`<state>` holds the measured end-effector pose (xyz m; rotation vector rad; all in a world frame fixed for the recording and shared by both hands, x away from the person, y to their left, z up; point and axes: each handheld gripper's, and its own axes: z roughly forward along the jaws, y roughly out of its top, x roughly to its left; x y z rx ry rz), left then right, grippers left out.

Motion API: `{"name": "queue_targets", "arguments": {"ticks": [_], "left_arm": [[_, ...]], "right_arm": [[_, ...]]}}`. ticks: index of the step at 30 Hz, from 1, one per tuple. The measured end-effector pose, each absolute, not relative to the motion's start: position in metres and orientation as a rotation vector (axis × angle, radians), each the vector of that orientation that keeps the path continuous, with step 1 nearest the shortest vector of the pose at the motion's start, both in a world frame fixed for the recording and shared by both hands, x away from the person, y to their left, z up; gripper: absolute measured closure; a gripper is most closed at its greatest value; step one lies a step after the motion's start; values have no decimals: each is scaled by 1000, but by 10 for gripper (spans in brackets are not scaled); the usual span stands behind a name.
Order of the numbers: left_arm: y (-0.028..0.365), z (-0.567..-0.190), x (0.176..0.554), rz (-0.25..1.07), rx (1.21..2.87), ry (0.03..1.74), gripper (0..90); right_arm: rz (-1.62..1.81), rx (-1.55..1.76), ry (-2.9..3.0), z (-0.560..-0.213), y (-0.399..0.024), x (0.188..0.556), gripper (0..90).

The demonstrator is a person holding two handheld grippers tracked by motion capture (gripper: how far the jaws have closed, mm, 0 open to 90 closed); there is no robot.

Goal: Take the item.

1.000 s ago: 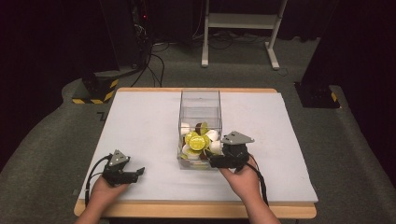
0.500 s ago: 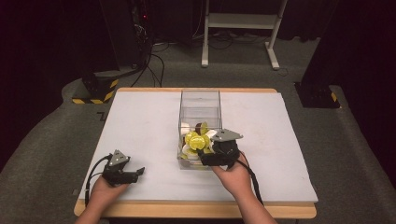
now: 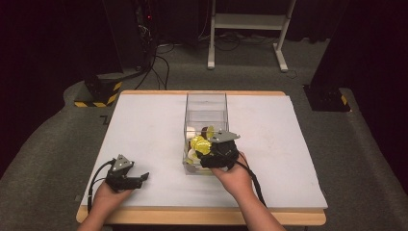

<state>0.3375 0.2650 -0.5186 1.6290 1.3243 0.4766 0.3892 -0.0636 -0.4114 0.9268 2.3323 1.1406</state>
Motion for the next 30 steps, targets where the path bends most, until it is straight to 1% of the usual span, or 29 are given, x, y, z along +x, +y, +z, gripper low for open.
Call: {"name": "queue_targets", "arguments": {"ticks": [18, 30], "left_arm": [[265, -518, 337, 477, 1637, 1323, 204], [265, -518, 337, 479, 1634, 1323, 204]], "right_arm": [[1034, 901, 2369, -419, -46, 397, 262], [1008, 921, 2389, -422, -46, 399, 372]]}}
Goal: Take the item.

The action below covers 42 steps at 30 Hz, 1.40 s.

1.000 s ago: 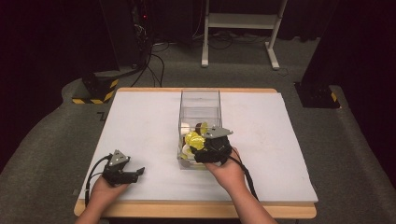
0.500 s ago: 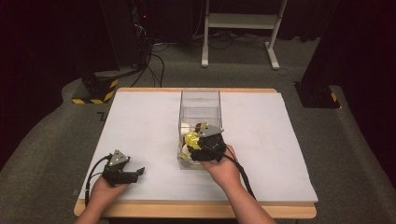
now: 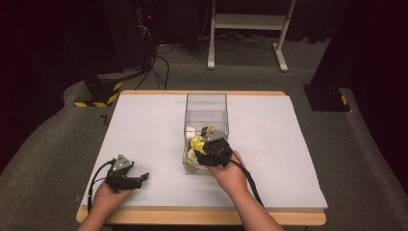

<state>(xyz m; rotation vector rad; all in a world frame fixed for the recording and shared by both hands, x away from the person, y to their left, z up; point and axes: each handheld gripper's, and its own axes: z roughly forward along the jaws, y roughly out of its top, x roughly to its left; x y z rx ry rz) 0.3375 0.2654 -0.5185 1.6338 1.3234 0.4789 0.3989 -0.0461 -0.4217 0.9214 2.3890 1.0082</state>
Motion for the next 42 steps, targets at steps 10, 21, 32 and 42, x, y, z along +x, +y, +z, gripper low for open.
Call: {"name": "queue_targets", "arguments": {"ticks": [10, 21, 32, 42], "left_arm": [[266, -518, 337, 479, 1642, 1321, 204], [266, -518, 337, 480, 1637, 1323, 205], [265, -519, 337, 480, 1632, 1324, 205], [266, -518, 337, 480, 1633, 1324, 206]], "right_arm": [[1047, 937, 2379, -421, -49, 398, 378], [1133, 923, 2338, -423, -56, 391, 380], [1232, 898, 2301, -423, -60, 383, 380], [1234, 886, 2295, -427, -57, 379, 380]]}}
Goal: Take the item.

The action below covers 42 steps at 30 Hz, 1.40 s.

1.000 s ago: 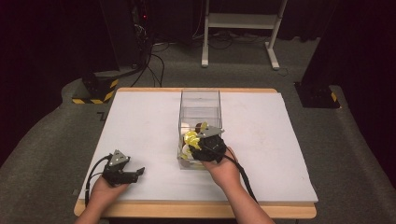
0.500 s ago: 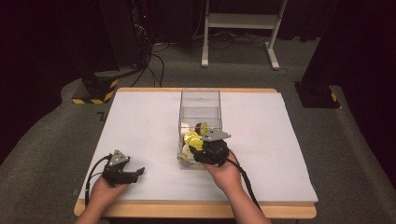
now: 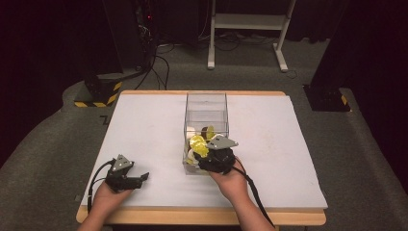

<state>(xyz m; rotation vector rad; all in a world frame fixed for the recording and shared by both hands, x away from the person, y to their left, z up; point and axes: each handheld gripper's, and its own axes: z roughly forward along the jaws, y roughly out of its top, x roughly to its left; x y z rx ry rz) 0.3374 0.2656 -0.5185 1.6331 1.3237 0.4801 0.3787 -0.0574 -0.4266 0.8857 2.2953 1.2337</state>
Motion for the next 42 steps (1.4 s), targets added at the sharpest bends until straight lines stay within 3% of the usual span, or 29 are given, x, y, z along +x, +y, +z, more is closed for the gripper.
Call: {"name": "queue_targets", "arguments": {"ticks": [42], "left_arm": [[266, -518, 337, 477, 1634, 1325, 206]], "right_arm": [[1338, 884, 2149, -399, -89, 366, 379]]}}
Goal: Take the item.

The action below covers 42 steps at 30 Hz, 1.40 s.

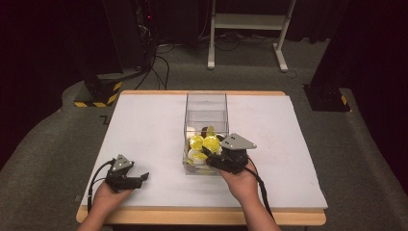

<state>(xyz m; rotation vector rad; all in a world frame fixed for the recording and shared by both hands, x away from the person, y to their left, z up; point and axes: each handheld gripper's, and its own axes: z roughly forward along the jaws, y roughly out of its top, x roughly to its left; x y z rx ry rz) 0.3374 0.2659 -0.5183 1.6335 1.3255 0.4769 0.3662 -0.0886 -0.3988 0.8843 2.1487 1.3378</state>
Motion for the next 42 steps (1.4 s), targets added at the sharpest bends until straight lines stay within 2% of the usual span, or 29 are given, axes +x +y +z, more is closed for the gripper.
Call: {"name": "queue_targets", "arguments": {"ticks": [42], "left_arm": [[266, -518, 337, 476, 1634, 1326, 206]], "right_arm": [[1231, 1083, 1988, -402, -160, 379, 380]]}}
